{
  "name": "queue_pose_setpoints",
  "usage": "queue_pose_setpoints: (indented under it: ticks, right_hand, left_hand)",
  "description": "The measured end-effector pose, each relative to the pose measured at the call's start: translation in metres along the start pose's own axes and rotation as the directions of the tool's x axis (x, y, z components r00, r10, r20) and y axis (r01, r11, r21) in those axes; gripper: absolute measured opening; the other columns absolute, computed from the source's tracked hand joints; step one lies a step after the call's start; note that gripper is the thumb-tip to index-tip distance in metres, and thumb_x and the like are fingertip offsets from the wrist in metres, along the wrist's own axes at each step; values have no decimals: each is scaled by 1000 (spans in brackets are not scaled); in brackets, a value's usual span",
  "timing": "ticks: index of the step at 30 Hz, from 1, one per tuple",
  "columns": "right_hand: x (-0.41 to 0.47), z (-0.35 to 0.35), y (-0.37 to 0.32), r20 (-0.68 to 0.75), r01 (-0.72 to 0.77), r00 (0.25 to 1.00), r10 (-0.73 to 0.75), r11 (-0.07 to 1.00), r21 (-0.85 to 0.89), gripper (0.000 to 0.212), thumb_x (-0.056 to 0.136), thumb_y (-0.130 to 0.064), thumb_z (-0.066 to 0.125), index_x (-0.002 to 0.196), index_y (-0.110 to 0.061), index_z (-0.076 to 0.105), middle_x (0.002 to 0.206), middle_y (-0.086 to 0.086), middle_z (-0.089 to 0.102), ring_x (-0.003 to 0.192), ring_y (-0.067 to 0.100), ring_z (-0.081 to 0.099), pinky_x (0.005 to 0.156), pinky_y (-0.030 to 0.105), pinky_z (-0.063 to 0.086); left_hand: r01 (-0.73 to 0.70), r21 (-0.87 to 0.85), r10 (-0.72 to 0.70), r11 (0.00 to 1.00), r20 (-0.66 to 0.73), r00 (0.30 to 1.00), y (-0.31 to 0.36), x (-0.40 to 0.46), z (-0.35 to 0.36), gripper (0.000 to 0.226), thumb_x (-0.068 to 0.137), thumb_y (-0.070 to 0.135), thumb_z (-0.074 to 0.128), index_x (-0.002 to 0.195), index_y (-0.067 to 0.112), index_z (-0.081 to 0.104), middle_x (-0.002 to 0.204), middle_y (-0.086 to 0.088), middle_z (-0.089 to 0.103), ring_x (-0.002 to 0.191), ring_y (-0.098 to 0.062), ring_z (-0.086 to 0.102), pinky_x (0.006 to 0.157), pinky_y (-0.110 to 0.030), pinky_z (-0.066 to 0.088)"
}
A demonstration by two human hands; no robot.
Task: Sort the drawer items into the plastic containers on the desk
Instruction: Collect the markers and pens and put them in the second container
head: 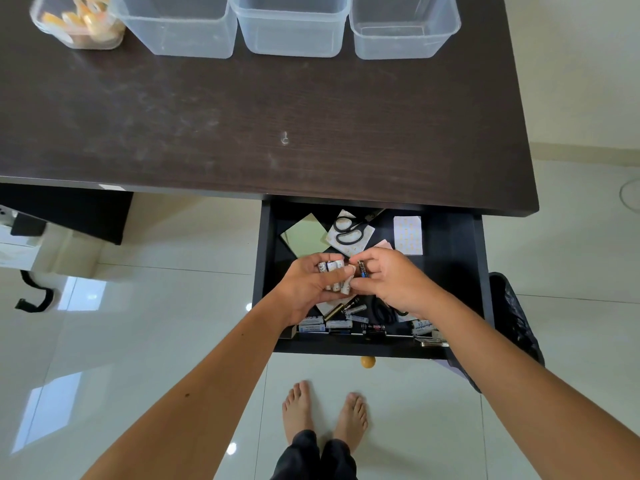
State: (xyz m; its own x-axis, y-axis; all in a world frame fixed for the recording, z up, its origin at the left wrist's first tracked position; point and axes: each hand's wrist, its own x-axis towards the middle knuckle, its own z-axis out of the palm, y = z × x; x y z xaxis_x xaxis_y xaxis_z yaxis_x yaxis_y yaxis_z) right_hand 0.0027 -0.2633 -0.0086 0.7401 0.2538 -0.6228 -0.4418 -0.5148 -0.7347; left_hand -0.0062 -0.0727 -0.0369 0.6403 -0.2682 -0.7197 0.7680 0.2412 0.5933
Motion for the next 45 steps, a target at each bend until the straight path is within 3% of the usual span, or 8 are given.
queue_pose_setpoints:
  ticks: [6,9,16,21,28,36,41,45]
  right_hand:
    - [-1,8,-5,-43,55,997,-58,996,-76,36,102,-14,68,136,-26,70,115,-13,69,111,17,74,104,43,59]
    - [0,9,-3,1,12,1000,-12,998,55,42,107,-4,53,142,-22,66,124,-4,70,112,20,76,105,40,59]
    - [4,14,-1,-171,23,985,8,983,183,23,96,1,73,119,-2,70,108,16,75,93,20,79,77,20,64]
    - [5,15,-2,-245,90,967,-67,993,83,20,88,-8,84,106,-12,78,92,3,79,77,10,80,73,17,61]
    - [5,9,8,-266,116,958,-107,993,17,16,82,-25,91,97,-27,85,97,-3,78,90,8,76,88,28,63]
    - [-2,-7,18,-186,125,977,-102,985,116,13,93,-19,81,105,-22,83,93,0,81,86,19,78,84,25,63]
    - [-2,-7,43,-10,66,997,-72,960,-272,21,82,-19,90,98,-31,84,91,-15,79,84,-1,72,81,22,58]
    - [1,5,48,92,214,977,-193,870,-444,30,78,-21,93,106,-26,84,100,-11,74,88,8,67,80,34,60]
  left_hand:
    - [7,-53,-5,999,26,1000,-6,3,-5,38,92,2,73,129,-3,64,125,-29,71,111,-41,73,94,-49,62]
    - [1,-51,-1,999,2,1000,-6,4,-8,36,94,0,72,129,-4,65,124,-29,71,110,-40,74,89,-44,64]
    - [18,-94,-18,995,0,1000,0,2,-10,33,92,-2,73,124,1,68,116,-23,75,100,-35,77,84,-39,66]
    - [8,-116,-9,993,-4,1000,0,2,-10,29,90,1,75,119,3,70,112,-19,76,101,-31,77,82,-38,66]
    - [17,-103,-17,995,-6,1000,-2,1,-10,36,85,8,80,119,3,70,108,-16,75,94,-27,78,75,-36,65]
    - [0,-65,-2,998,-26,1000,1,-3,-15,29,77,14,84,105,9,76,110,-19,77,100,-26,77,77,-37,64]
    - [-10,-93,4,996,-61,998,4,-5,-20,20,86,9,80,106,8,75,110,-18,78,101,-25,78,77,-37,65]
    - [-15,-106,6,994,-89,996,3,-4,-18,20,87,8,80,106,7,73,106,-17,78,98,-25,79,76,-39,66]
